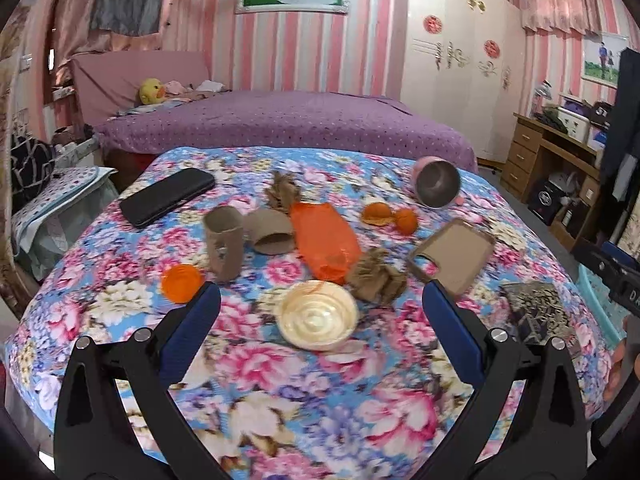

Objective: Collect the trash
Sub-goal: 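Move both tools back over the table toward the remaining items, then grasp the cream bowl by its rim with the left tool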

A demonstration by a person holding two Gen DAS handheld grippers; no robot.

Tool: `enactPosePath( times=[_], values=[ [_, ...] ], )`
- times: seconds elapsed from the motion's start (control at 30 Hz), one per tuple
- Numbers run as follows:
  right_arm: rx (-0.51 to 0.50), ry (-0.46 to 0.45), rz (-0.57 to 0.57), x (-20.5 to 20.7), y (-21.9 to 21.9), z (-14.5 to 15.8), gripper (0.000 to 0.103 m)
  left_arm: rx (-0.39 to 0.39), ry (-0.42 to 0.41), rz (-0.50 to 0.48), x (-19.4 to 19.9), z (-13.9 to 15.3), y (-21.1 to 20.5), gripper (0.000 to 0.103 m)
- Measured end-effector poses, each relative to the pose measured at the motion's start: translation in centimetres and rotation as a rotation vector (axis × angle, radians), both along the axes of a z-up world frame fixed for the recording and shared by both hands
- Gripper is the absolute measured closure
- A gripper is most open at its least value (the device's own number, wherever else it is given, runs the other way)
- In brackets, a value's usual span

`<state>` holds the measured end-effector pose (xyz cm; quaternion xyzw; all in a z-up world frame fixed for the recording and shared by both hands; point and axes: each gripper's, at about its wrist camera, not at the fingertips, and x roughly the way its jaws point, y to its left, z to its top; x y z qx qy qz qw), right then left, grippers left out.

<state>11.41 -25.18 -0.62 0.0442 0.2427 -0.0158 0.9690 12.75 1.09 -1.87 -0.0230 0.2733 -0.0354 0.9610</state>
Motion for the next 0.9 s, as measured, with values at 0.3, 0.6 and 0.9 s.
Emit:
enactPosePath(
  times=[0.3, 0.6, 0.9],
  values=[
    [-0.015, -0.016, 0.005, 0.1, 1.0, -0.3, 0.004, 0.011, 0.095, 0.042, 1.1, -2.4, 3.2, 0.005],
    [-0.088, 0.070, -0.047, 1.4, 1.3, -1.5, 0.004, -0.044, 0.199, 0.004, 2.9, -4.6, 2.8, 0.005],
    [-0.010, 0.082, -0.105, 1.4, -1.1, -1.7, 0.004, -0.023, 0.229, -0.033, 4.9, -4.9, 0.4, 0.006]
  ],
)
